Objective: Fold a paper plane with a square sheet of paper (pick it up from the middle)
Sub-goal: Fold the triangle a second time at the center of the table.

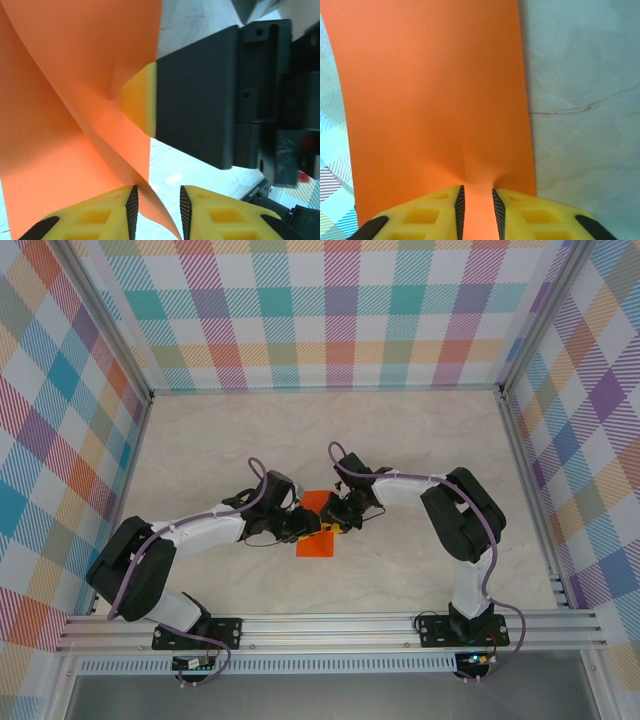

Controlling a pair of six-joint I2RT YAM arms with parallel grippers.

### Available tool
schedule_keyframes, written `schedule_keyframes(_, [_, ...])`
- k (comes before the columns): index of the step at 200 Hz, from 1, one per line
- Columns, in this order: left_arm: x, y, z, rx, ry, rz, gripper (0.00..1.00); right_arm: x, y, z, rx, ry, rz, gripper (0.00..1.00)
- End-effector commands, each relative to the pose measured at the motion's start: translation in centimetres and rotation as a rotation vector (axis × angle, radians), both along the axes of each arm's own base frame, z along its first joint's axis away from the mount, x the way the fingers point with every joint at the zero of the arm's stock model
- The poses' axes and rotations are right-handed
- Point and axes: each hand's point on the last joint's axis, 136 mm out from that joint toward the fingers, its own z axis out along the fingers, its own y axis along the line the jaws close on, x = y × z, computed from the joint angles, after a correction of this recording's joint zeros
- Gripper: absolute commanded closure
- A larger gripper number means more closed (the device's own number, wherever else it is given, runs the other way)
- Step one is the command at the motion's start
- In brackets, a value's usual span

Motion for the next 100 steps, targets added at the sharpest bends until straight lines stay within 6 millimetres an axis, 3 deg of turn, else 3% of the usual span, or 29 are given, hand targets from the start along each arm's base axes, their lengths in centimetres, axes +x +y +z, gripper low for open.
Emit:
schedule_keyframes(1, [0.8, -0.3, 0.2, -0.014, -0.007, 0.009, 0.71, -0.7, -2.2, -3.0, -0.142, -0.016, 0.005, 0.76])
schedule_keyframes(51, [1.3, -0.5, -0.3, 0.000, -0.005, 0.014, 0.70, 0.0, -2.0, -0.4, -0.090, -0.066, -0.013, 0.80])
schedule_keyframes(100, [2.2, -1.0, -0.1, -0.006, -0.016, 0.021, 0.59, -0.5, -3.6, 2.1, -0.076, -0.132, -0.044, 0.73])
